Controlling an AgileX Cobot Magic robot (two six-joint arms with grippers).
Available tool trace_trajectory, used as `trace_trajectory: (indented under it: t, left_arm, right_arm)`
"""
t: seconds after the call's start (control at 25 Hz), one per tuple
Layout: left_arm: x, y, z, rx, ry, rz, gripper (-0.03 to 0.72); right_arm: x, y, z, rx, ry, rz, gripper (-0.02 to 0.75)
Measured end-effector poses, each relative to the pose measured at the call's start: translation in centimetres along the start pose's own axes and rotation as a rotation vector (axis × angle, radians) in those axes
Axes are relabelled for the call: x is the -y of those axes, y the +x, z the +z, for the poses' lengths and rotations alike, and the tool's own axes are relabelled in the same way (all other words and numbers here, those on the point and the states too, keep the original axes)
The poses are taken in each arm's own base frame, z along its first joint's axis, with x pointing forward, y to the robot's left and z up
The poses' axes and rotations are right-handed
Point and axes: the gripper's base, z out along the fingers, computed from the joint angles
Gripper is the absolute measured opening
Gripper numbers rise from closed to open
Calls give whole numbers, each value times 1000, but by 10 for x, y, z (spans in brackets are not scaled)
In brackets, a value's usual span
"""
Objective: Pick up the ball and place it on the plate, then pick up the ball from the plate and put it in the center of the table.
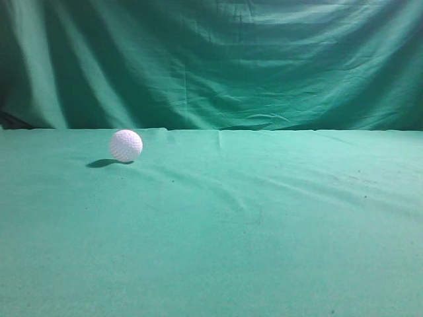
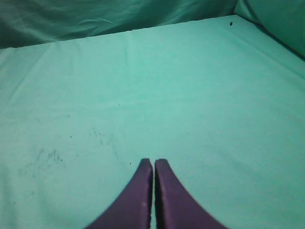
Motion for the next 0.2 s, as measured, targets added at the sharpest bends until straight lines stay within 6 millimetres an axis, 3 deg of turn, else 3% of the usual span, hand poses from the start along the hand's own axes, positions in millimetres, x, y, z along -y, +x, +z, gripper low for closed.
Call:
trace_trajectory:
  t: [0.2]
  left_arm:
    - [0, 0, 0, 0, 0, -4, 0]
  right_arm:
    - [0, 0, 0, 0, 0, 0, 0]
